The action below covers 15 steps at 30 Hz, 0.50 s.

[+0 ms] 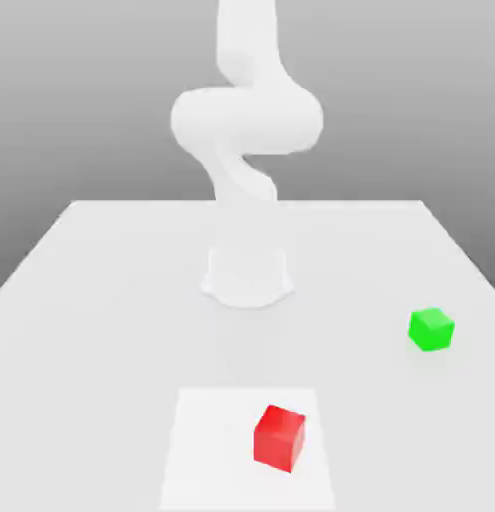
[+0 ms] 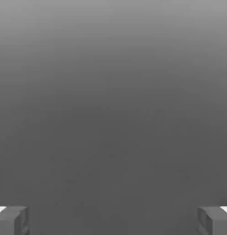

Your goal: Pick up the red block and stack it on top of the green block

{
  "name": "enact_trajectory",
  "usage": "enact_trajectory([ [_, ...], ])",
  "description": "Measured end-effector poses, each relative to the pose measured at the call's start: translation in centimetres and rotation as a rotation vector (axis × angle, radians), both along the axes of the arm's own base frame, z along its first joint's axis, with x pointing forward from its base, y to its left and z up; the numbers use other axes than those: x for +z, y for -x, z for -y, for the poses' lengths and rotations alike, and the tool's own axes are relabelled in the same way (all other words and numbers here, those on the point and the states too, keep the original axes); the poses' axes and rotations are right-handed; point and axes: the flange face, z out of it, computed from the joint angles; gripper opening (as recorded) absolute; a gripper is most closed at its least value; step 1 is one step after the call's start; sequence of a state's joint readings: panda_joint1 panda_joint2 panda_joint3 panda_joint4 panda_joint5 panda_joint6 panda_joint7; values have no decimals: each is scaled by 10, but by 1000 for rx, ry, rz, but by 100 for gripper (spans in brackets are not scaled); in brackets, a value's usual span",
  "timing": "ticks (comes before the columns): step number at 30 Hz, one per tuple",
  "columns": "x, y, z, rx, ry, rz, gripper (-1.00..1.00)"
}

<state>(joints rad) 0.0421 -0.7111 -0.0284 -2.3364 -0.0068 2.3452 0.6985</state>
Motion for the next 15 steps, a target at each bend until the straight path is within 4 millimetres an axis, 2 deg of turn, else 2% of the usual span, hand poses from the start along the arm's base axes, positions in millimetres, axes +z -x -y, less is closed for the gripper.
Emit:
enact_trajectory([
  [3, -61, -35, -5, 124, 70, -97, 0],
  [7, -144, -66, -14, 291, 154, -216, 0],
  [11, -229, -81, -24, 464, 229, -330, 0],
  [15, -312, -79, -33, 644, 296, -441, 0],
])
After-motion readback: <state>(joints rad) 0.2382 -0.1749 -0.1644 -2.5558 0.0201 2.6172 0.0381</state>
